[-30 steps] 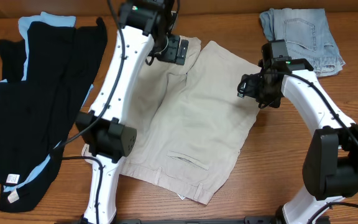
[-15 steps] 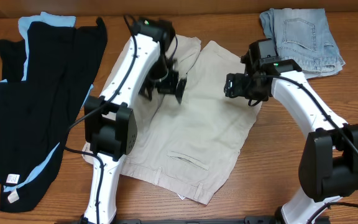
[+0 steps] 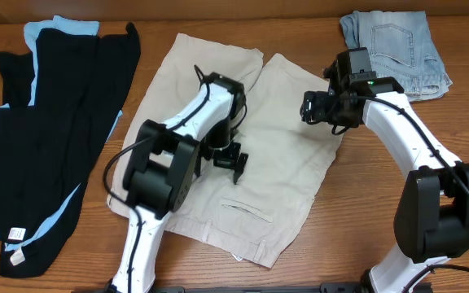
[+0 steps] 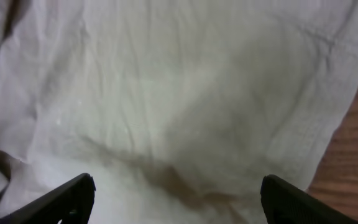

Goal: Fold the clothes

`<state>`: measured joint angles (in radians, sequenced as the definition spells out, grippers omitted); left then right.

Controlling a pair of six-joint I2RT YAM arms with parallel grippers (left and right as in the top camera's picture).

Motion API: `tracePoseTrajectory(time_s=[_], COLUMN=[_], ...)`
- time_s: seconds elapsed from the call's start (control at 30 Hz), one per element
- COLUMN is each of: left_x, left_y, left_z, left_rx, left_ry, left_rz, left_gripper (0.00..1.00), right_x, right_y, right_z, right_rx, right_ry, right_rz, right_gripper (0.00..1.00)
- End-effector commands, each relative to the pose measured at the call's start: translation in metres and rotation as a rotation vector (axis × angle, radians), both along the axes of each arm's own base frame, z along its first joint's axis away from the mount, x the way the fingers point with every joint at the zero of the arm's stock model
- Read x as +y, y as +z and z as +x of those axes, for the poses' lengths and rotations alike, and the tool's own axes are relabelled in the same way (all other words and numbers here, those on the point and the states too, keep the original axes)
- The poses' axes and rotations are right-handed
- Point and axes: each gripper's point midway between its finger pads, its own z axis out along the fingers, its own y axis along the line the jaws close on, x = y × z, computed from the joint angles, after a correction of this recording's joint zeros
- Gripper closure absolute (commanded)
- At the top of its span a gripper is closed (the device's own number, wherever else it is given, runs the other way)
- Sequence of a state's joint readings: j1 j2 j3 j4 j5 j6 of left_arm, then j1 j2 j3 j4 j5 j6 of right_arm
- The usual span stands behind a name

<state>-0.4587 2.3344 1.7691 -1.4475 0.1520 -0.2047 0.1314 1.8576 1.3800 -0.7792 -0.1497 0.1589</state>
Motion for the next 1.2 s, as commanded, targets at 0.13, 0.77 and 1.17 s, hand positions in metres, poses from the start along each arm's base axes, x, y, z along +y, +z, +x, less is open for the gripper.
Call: tracePoseTrajectory(time_s=[0.13, 0.77, 1.17], left_x=[0.033, 0.077, 0.094], left_y=[0.013, -0.045, -0.023], left_z=[-0.015, 0.008, 0.122], left_rx=[-0.22, -0.493, -0.902], left_ry=[0.099, 0.238, 0.017], left_rz=[0.071, 0.103, -0.036], left_gripper=[0.01, 0.0, 0.02], right_x=[0.001, -0.007, -0.02], right_y=[0.015, -0.073, -0.104], right_z=[0.02, -0.002, -0.091], right_rx=[-0.102, 0.138, 0.479], right_ry=[0.009, 0.007, -0.152], right_rz=[0.004, -0.052, -0.083], right_gripper=[0.11, 0.11, 0.12])
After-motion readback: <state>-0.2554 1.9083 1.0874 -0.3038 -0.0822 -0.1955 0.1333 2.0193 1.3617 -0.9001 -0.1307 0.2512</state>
